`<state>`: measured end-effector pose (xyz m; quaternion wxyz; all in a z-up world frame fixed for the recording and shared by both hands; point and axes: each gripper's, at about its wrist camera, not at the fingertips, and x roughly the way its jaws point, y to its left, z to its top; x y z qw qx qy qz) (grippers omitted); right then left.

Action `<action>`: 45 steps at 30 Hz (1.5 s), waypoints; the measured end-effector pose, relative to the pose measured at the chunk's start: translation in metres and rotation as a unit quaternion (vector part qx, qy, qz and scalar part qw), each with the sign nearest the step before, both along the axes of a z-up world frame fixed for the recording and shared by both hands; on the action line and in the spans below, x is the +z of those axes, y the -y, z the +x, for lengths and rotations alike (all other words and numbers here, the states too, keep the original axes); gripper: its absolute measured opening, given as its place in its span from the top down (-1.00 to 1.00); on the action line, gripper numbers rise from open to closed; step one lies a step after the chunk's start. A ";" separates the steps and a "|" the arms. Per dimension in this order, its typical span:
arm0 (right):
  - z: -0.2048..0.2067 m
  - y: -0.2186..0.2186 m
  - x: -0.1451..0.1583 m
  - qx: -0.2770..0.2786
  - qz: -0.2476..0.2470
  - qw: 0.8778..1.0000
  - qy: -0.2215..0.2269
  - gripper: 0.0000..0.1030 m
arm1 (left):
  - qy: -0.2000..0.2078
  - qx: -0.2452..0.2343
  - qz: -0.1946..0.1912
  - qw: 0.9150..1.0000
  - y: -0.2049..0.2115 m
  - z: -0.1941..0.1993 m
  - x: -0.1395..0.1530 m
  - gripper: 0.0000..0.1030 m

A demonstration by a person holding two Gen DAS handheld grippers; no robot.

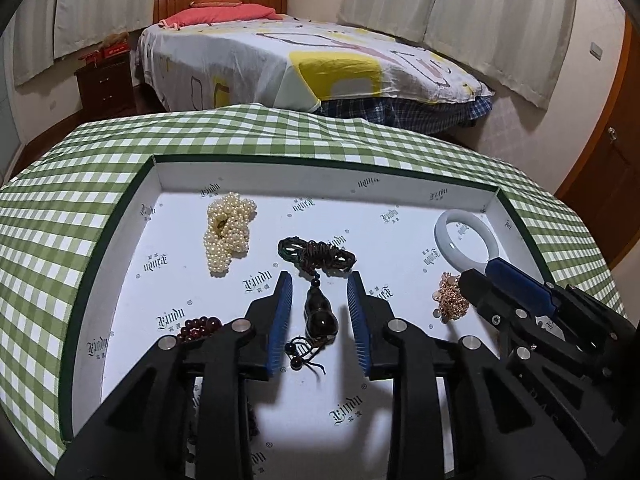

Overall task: Organize jewelry
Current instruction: 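Open the left tool releasing the pendant while the right tool releases the gold chain, then move both tools back toward the red charms on the table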

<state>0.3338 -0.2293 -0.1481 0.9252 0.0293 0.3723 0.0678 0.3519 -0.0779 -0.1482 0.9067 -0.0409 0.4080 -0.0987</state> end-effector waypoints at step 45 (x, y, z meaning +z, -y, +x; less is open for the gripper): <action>-0.176 0.007 0.034 -0.032 -0.009 0.997 0.076 0.48 | 0.060 0.056 -0.008 0.997 -0.086 -0.192 0.032 0.22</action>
